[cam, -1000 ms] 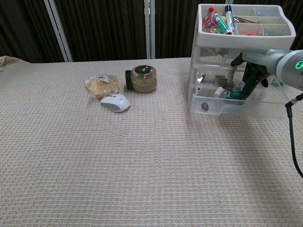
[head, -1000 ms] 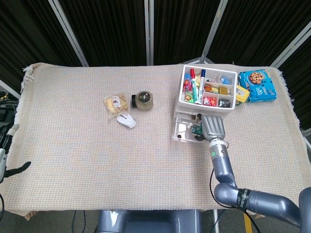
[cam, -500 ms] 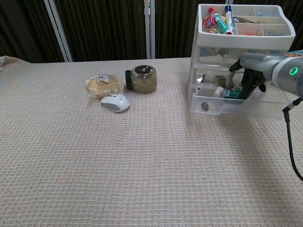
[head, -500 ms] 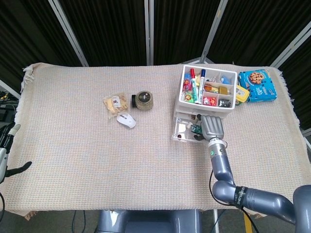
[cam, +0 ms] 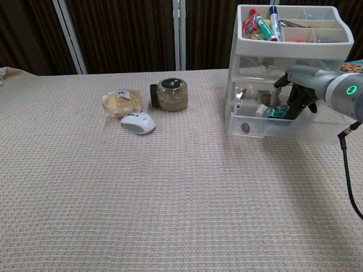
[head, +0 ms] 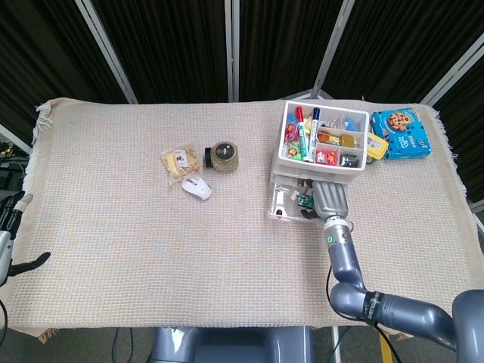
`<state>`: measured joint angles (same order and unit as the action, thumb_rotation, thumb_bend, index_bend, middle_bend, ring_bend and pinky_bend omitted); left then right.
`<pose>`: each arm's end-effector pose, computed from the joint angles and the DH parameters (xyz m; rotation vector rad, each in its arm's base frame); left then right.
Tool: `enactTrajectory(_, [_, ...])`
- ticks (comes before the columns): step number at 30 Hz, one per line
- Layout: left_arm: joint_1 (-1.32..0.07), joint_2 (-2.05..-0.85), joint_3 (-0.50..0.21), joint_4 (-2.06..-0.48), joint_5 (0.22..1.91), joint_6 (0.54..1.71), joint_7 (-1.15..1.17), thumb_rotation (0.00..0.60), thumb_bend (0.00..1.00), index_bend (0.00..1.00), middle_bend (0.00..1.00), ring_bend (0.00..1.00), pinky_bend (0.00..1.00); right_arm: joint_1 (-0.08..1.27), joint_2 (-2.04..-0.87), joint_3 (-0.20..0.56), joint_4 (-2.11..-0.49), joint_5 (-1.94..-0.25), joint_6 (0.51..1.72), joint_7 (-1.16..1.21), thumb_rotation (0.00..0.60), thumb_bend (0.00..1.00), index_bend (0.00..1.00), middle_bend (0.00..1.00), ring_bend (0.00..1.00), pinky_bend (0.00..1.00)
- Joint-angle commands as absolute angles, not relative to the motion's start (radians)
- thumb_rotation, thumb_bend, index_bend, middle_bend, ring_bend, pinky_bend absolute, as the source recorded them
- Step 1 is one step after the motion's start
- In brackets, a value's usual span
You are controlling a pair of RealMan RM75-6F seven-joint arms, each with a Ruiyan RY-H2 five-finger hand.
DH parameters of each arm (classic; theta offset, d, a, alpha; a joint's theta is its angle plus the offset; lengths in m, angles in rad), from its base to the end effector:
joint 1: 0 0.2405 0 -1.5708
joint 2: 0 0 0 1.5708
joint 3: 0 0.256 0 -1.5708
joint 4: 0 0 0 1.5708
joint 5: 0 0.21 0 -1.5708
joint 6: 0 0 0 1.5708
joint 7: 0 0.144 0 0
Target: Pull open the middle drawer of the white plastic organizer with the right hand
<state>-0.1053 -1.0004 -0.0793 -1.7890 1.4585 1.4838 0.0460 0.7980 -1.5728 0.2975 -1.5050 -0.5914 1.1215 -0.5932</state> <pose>-0.2824 0.1903 0.1855 -1.3558 -0.8973 -0.9362 -0.1608 -0.3752 0.0077 1.4740 -1.1362 0.7603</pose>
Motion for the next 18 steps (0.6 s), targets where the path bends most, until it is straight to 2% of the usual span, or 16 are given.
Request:
enactTrajectory(1, [-0.106,-1.0,-0.078,-1.788,1.46,1.483,0.046,0.6,0.07,0.0,0.0,0.0,0.0,0.792,-1.568,0.301,-1.522,-0.613,1.138,-0.58,0.6,0.24,0.57,1.0,1.0,0.72])
enactTrajectory(18, [-0.103,-0.996,-0.073,-1.794,1.475,1.491,0.048,0.6,0.07,0.0,0.0,0.0,0.0,0.738,-1.454,0.307,-1.709,-0.701,1.257,-0.583,0.6,0.24,0.57,1.0,1.0,0.72])
